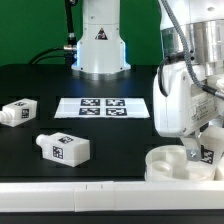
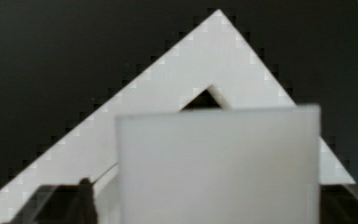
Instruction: Assemble stool
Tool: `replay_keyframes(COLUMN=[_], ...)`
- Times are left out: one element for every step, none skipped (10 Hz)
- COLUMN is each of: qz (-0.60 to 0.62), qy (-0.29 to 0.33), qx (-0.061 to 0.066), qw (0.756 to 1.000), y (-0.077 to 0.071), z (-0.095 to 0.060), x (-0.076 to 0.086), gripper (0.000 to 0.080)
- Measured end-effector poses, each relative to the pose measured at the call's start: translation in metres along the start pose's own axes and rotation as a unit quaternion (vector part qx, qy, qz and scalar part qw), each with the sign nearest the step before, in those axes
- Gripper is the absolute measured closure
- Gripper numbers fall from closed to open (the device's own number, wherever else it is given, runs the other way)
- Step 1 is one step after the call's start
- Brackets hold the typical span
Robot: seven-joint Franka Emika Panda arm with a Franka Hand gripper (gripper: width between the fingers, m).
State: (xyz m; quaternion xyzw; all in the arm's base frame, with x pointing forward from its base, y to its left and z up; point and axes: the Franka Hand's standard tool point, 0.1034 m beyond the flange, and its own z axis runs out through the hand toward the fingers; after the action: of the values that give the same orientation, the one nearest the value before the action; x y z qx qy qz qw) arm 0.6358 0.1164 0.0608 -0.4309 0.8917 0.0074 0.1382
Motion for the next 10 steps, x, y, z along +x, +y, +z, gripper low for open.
replay_keyframes(qz=[-0.008,-0.023,-0.046,-0.054,-0.054,-0.054,-0.103,-0.168,-0.258,-0.352], qy=[-0.01,-0.017,-0.023,-0.024,-0.022,-0.021,-0.021,-0.022,-0.027,-0.032], qx=[0.0,0.003,0.005,0.0,-0.001,-0.001,-0.001,0.0,0.007,0.012], qw=[1.0,1.0,0.999,0.998,0.998,0.998,0.994,0.986,0.966,0.935], y=[-0.001,0.002,0.002,0.002,0.003,0.003,0.002,-0.001,-0.01,-0.017], z=[-0.011,-0.021,-0.029,-0.032,-0.03,-0.029,-0.028,-0.029,-0.037,-0.045], x=[-0.008,-0.012,-0.014,-0.016,-0.014,-0.014,-0.012,-0.009,-0.01,-0.01], gripper=[0.0168,0.0153,0.0153,0.0151,0.0151,0.0151,0.0151,0.0151,0.0151,0.0151])
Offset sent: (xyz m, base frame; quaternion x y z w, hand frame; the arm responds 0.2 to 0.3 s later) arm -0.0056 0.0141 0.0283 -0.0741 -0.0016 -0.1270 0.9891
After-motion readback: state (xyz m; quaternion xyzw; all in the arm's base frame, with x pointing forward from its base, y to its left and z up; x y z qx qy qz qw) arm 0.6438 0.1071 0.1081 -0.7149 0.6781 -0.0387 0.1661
